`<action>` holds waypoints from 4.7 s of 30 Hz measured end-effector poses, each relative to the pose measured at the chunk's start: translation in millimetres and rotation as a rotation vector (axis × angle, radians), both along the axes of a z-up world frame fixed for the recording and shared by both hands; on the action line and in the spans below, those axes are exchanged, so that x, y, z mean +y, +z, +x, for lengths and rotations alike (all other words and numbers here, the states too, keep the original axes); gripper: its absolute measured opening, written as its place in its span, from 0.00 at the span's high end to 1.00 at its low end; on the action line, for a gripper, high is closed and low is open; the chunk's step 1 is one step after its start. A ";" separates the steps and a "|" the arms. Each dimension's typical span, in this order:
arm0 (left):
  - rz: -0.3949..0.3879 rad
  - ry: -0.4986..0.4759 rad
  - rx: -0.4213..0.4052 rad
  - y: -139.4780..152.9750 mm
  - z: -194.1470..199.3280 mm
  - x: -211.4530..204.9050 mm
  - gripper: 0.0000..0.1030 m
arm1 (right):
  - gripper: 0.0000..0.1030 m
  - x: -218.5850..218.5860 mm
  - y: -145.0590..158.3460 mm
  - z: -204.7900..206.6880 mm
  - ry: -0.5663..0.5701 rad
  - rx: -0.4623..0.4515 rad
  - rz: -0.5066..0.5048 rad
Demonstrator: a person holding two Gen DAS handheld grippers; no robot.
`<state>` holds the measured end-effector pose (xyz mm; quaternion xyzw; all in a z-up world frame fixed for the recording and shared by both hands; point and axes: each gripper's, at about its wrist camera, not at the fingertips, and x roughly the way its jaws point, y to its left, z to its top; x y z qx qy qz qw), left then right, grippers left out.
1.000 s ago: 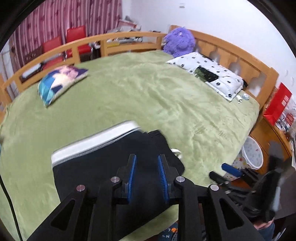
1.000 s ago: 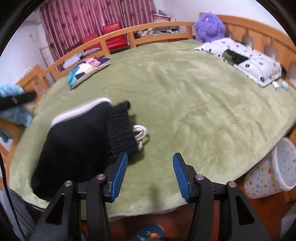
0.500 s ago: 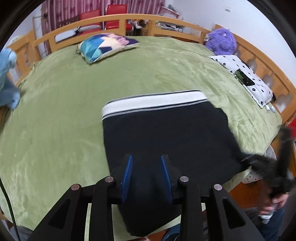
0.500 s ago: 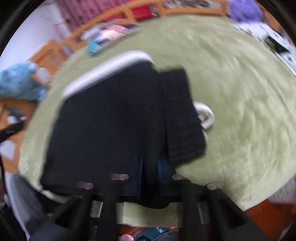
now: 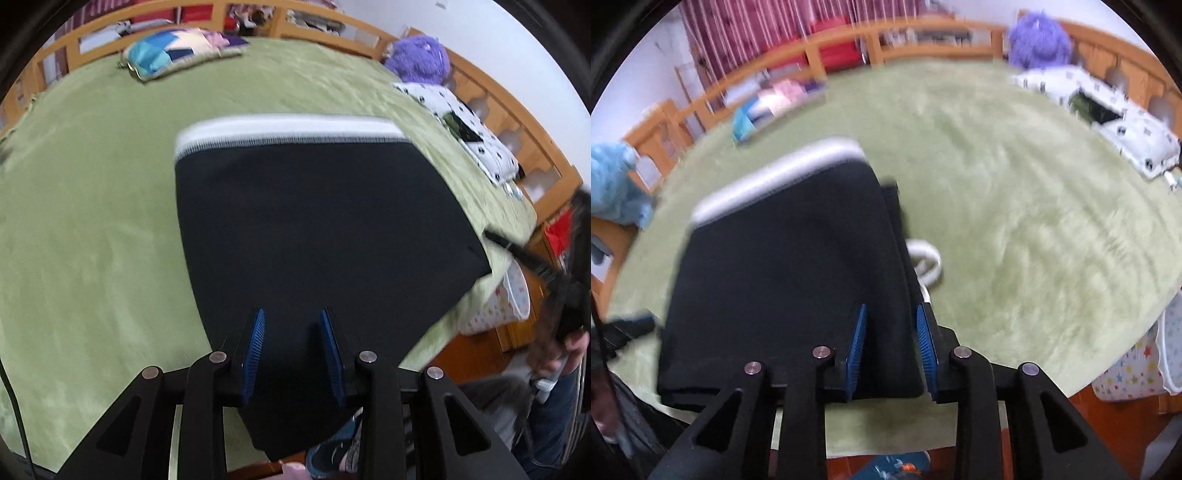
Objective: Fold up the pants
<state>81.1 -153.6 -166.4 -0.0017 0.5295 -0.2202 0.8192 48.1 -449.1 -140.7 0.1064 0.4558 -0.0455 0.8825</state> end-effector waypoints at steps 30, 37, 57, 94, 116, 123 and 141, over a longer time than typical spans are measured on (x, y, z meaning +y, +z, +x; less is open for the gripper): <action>0.009 0.176 -0.046 2.0 79.6 53.0 0.54 | 0.88 -21.2 -31.5 155.2 0.144 -0.068 0.117; -0.051 0.139 0.018 -24.3 95.1 25.4 0.48 | 0.75 -40.5 -57.8 141.5 0.066 -0.028 0.099; -0.200 0.128 0.087 -62.2 98.9 21.4 0.72 | 0.37 -51.1 -101.8 117.8 0.168 0.169 0.408; -0.012 0.373 0.025 -30.5 262.0 226.5 0.63 | 0.53 177.3 -92.1 325.6 0.259 0.106 0.381; 0.060 0.372 -0.095 2.1 107.3 239.7 0.44 | 0.74 174.8 -53.7 185.2 0.286 0.041 0.076; 0.077 0.314 -0.234 39.9 183.9 222.9 0.44 | 0.73 183.4 -2.8 248.6 0.290 -0.131 0.036; 0.091 0.344 -0.055 -33.7 260.6 189.2 0.45 | 0.81 227.4 -60.3 333.9 0.290 -0.074 -0.092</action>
